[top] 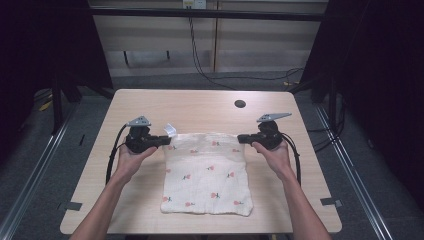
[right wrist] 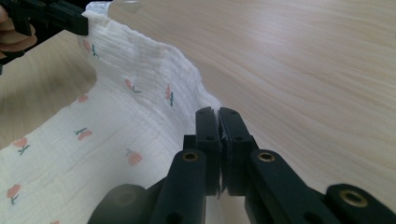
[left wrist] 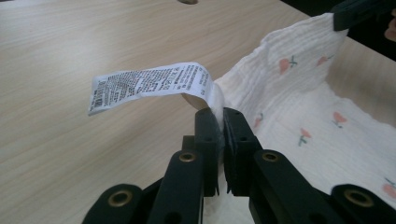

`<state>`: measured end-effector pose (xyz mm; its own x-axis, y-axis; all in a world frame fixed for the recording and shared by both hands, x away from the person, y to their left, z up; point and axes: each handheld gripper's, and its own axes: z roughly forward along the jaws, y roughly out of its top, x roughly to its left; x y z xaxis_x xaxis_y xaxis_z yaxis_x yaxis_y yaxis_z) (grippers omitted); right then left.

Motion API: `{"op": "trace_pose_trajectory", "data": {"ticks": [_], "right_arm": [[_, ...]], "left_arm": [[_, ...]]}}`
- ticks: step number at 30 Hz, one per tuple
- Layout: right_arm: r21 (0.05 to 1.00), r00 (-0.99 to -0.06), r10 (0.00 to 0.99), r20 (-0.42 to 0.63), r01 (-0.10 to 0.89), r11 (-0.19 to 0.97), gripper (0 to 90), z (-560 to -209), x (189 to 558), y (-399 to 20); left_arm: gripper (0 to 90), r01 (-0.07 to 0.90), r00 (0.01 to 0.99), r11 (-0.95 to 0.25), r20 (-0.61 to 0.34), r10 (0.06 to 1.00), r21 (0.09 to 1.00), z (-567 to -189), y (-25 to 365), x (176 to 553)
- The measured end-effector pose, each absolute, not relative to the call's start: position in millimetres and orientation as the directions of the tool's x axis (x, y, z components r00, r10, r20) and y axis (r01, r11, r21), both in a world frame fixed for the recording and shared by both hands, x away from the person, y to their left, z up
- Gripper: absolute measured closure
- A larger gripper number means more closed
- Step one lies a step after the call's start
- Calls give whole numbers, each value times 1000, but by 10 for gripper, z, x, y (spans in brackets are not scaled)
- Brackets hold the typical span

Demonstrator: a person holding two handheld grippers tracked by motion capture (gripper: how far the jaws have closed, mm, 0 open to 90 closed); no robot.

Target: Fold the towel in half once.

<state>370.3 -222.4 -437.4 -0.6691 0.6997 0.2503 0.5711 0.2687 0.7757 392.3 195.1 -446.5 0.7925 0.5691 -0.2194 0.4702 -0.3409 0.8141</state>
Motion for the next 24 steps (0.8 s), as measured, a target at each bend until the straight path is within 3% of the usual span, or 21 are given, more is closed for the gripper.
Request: {"op": "trace_pose_trajectory", "data": {"ticks": [8,10,24], "right_arm": [[810,-687,681,253,535,238,877,-4282,3494,-2285],[815,-693,672,260,531,233,877,-4254,3461,-2293],[814,-738,625,254,512,274,877,-4174,3142,-2281]], "left_arm": [[853,442,813,-323,-222,538,837,-4349,2043,3758],[853,417,823,-351,-183,538,838,-4296,2045,3680],[852,414,839,-376,-188,510,829,-4242,2129,3380]]}}
